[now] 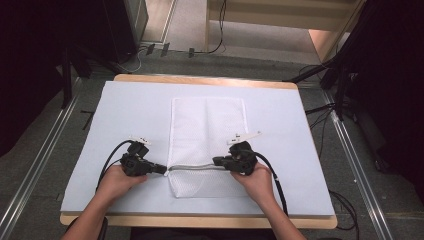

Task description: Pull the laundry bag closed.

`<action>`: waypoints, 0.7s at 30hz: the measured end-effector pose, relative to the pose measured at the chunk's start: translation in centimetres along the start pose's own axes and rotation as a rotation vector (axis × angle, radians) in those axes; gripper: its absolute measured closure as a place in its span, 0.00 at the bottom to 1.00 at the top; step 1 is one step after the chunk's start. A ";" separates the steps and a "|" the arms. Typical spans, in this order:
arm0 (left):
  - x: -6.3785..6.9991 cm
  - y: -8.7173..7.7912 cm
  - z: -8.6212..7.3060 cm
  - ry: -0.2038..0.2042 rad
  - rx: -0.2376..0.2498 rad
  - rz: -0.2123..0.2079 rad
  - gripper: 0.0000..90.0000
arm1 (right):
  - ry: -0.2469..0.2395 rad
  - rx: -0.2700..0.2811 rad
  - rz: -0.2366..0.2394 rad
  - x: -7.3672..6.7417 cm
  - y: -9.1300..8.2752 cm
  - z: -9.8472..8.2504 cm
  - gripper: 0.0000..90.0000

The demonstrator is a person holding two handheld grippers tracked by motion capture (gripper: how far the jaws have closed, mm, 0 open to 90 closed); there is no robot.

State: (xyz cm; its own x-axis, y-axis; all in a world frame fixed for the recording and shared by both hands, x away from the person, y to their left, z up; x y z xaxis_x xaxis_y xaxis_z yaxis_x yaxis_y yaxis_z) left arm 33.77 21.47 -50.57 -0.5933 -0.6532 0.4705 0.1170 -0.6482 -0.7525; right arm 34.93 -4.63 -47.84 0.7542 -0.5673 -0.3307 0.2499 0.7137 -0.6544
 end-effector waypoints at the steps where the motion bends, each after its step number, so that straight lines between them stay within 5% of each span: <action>1: 0.0 0.0 0.0 -0.003 0.004 -0.003 1.00 | -0.008 0.003 0.006 -0.4 0.5 0.5 1.00; 12: -0.1 0.0 -0.1 -0.015 0.016 -0.017 1.00 | -0.075 -0.040 0.032 -4.1 5.7 2.9 1.00; 21: 0.4 0.4 -0.2 -0.013 0.003 -0.054 1.00 | -0.091 -0.116 0.008 -4.5 8.5 1.4 1.00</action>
State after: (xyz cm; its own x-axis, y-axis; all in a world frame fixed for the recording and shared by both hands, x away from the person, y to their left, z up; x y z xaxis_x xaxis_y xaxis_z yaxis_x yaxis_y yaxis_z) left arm 33.45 21.03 -50.77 -0.5882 -0.6222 0.5165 0.0870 -0.6837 -0.7245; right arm 34.51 4.58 -50.93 0.8092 -0.5186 -0.2763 0.1762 0.6627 -0.7278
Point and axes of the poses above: each handheld gripper's, and its own axes: y roughly forward along the jaws, z roughly out of its top, x roughly to its right, the point moved 6 cm from there along y, roughly forward along the jaws, and after that the axes turned 1 degree about z, right-handed, at the moved point
